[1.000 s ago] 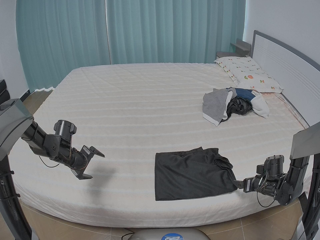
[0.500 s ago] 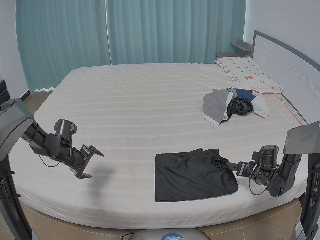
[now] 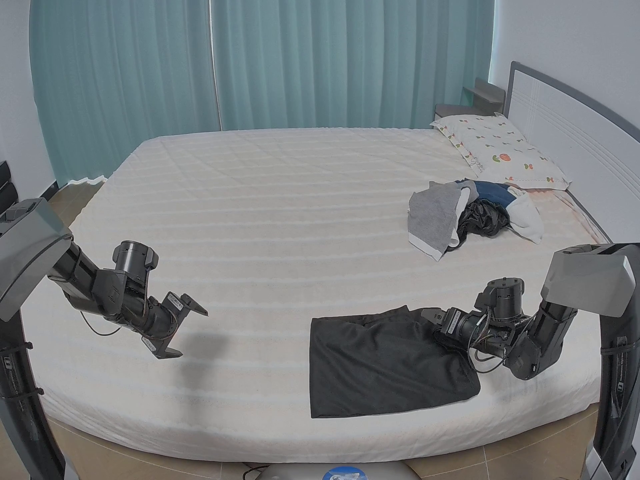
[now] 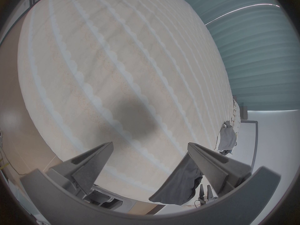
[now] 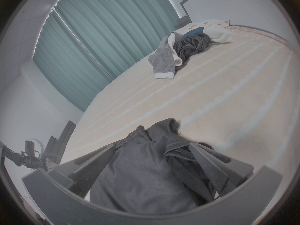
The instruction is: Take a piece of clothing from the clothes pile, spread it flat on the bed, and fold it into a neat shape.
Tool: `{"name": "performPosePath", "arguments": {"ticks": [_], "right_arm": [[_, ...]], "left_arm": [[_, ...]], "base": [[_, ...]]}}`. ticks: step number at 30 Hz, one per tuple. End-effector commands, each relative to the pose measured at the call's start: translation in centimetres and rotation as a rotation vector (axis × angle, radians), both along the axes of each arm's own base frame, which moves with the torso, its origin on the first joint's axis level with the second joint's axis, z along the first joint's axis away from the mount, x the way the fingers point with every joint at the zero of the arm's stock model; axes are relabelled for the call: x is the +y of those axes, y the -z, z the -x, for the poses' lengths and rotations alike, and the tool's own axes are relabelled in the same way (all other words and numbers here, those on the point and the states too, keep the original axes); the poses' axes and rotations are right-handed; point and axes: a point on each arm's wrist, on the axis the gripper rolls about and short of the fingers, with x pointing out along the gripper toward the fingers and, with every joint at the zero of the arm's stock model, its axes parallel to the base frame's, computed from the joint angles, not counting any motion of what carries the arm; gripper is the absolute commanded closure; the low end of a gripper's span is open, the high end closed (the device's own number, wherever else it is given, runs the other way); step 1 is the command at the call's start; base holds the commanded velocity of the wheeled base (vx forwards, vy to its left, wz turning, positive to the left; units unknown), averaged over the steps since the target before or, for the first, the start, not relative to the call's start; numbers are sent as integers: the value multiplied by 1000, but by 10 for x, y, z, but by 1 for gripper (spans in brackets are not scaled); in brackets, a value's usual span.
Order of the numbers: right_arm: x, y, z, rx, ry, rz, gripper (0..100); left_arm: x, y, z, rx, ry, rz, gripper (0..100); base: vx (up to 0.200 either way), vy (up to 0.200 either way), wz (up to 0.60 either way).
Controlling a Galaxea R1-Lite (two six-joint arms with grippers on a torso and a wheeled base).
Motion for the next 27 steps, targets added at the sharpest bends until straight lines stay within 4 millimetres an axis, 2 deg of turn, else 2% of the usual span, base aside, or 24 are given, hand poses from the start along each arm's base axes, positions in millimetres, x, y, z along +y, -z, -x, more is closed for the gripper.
{"name": "performPosePath", "arguments": {"ticks": [1, 6, 12, 16, 19, 20, 27], "right_arm": [[4, -5, 5, 9, -10, -35, 0], [6, -20, 14, 4, -22, -52, 0], [14, -20, 22, 22, -47, -47, 0], [20, -8, 26, 67, -66, -34, 0], [20, -2, 25, 88, -64, -27, 0], [21, 7, 22, 107, -63, -19, 0], [17, 10, 0, 121, -27, -15, 0]], "left_arm": [[-3, 4, 0, 10, 6, -3, 0], [-3, 5, 0, 12, 8, -6, 0], [-3, 5, -1, 14, 8, -6, 0], [-3, 5, -1, 12, 9, -4, 0], [-3, 5, -1, 12, 8, -6, 0], [-3, 5, -1, 12, 8, -6, 0], [-3, 5, -1, 12, 8, -6, 0]], "base": [[0, 0, 0], [0, 0, 0], [0, 0, 0], [0, 0, 0], [0, 0, 0], [0, 0, 0], [0, 0, 0]]}}
